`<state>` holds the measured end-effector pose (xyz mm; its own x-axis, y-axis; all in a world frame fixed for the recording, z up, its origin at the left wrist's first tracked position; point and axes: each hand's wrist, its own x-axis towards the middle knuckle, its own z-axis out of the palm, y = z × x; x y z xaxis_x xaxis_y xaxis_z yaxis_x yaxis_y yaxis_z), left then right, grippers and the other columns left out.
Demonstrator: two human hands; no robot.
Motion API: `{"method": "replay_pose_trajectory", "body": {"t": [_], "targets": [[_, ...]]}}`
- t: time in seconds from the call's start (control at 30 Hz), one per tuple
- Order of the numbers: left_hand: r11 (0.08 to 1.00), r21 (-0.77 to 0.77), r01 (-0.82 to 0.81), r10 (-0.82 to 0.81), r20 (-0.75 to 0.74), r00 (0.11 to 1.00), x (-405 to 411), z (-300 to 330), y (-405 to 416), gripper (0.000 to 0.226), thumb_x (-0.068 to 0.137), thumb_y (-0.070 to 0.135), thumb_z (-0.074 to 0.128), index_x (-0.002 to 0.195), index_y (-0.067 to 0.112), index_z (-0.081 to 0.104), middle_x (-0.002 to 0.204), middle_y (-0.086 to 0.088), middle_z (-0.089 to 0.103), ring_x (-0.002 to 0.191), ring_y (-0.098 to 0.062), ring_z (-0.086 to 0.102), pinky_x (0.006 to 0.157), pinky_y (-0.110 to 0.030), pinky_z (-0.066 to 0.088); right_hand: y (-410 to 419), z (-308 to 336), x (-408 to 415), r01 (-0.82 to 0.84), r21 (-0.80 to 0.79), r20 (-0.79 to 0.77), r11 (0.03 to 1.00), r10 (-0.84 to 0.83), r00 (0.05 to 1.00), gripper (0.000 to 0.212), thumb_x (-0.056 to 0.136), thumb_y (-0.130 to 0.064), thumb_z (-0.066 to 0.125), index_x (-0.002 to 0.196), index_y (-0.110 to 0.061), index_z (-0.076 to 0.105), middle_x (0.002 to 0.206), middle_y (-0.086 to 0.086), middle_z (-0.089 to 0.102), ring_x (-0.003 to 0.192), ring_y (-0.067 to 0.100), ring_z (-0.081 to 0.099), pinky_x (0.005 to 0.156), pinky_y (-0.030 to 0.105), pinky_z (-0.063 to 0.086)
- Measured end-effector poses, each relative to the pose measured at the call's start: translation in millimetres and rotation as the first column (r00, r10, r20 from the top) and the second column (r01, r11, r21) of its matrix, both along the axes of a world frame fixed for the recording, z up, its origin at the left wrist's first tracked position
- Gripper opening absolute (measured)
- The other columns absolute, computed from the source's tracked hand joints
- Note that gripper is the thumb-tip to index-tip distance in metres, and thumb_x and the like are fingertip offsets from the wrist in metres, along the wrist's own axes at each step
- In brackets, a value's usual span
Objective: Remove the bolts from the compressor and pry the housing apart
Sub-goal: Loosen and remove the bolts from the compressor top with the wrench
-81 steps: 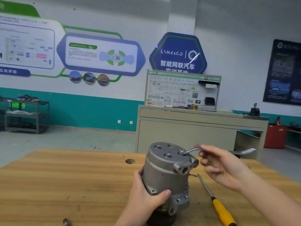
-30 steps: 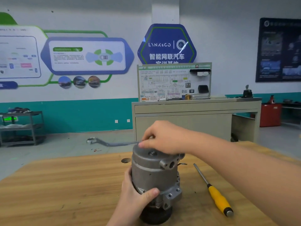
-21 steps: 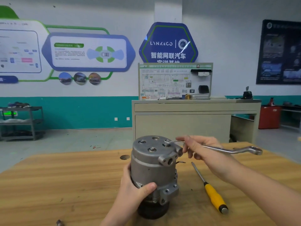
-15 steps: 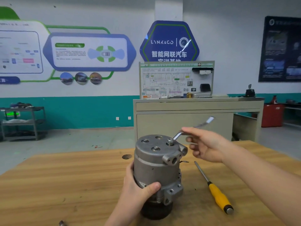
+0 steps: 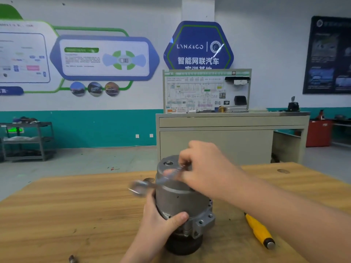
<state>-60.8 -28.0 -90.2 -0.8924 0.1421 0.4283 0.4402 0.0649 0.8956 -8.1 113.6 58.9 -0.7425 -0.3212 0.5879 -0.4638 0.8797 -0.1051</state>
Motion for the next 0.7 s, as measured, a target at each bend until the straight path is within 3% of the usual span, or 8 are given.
{"method": "replay_pose_trajectory", "body": {"t": [0.07,0.13,0.2,0.27,0.37,0.5,0.6,0.7], "targets": [[1.000,0.004,0.012,-0.012,0.003,1.000,-0.5,-0.7,0.2,0.108,0.039,0.062,0.086,0.131,0.038,0.034,0.133,0.007,0.052,0.118,-0.003,0.055,0.097,-0.029,0.049,22.9,-15.2,12.1,-0.094,-0.131,-0.099,0.987,0.081,0.992,0.055,0.078,-0.076,0.039,0.071,-0.030,0.067,0.072,-0.009,0.048,0.067,0.005,0.051,0.062,0.026,0.043],[1.000,0.019,0.024,-0.025,0.023,0.999,0.8,-0.3,0.5,0.107,0.034,0.068,0.085,0.124,0.041,0.034,0.129,0.010,0.053,0.113,0.002,0.057,0.086,-0.017,0.050,49.3,-26.5,18.3,-0.176,-0.373,-0.106,0.911,0.146,0.984,0.052,0.085,-0.070,0.039,0.080,-0.033,0.075,0.072,-0.007,0.057,0.071,0.005,0.056,0.063,0.020,0.043],[1.000,0.019,0.022,-0.023,0.034,0.999,0.9,0.2,1.0,0.111,0.031,0.070,0.084,0.125,0.041,0.033,0.129,0.010,0.053,0.114,0.000,0.056,0.085,-0.018,0.049,65.6,-34.4,14.2,-0.192,-0.664,-0.013,0.723,0.246,0.969,0.039,0.087,-0.058,0.046,0.088,-0.034,0.077,0.073,-0.007,0.065,0.072,0.003,0.058,0.065,0.014,0.044],[1.000,0.009,0.003,-0.004,0.033,0.999,-0.2,0.6,1.5,0.116,0.030,0.069,0.084,0.129,0.037,0.031,0.130,0.009,0.051,0.116,-0.003,0.054,0.089,-0.022,0.048,75.0,-38.8,-1.2,-0.072,-0.864,0.109,0.499,0.323,0.940,0.030,0.090,-0.043,0.053,0.091,-0.028,0.078,0.068,-0.005,0.065,0.067,0.007,0.051,0.060,0.023,0.039],[1.000,0.011,0.000,-0.001,0.027,1.000,-1.7,0.6,1.7,0.116,0.033,0.061,0.084,0.132,0.032,0.031,0.129,0.008,0.053,0.114,0.000,0.055,0.087,-0.019,0.048,83.4,-32.4,-30.1,0.173,-0.948,0.260,0.265,0.343,0.903,0.021,0.088,-0.028,0.063,0.089,-0.011,0.074,0.056,-0.001,0.056,0.055,0.011,0.041,0.051,0.025,0.025],[1.000,0.002,0.001,-0.001,0.020,1.000,-2.2,0.4,1.5,0.115,0.037,0.058,0.085,0.134,0.030,0.030,0.130,0.007,0.053,0.115,-0.003,0.056,0.094,-0.027,0.049,73.2,-4.9,-62.4,0.330,-0.860,0.441,0.388,0.243,0.864,0.020,0.085,-0.030,0.071,0.077,-0.012,0.069,0.048,-0.005,0.045,0.045,0.009,0.032,0.046,0.023,0.021],[1.000,-0.001,0.006,-0.006,0.018,1.000,-2.7,1.1,2.2,0.116,0.035,0.060,0.084,0.134,0.031,0.030,0.129,0.009,0.053,0.114,-0.001,0.057,0.086,-0.020,0.050,49.2,19.9,-78.8,0.350,-0.685,0.551,0.640,0.140,0.823,0.020,0.085,-0.029,0.071,0.083,-0.009,0.074,0.044,-0.007,0.043,0.047,0.010,0.031,0.044,0.021,0.024],[1.000,-0.002,0.009,-0.009,0.011,1.000,-2.4,1.8,1.9,0.120,0.029,0.068,0.085,0.130,0.034,0.030,0.129,0.011,0.053,0.110,0.006,0.057,0.079,-0.014,0.050,17.6,37.7,-76.9,0.214,-0.449,0.537,0.868,0.070,0.841,0.019,0.083,-0.031,0.071,0.087,-0.013,0.076,0.039,-0.011,0.047,0.042,0.007,0.037,0.042,0.018,0.031]]}}
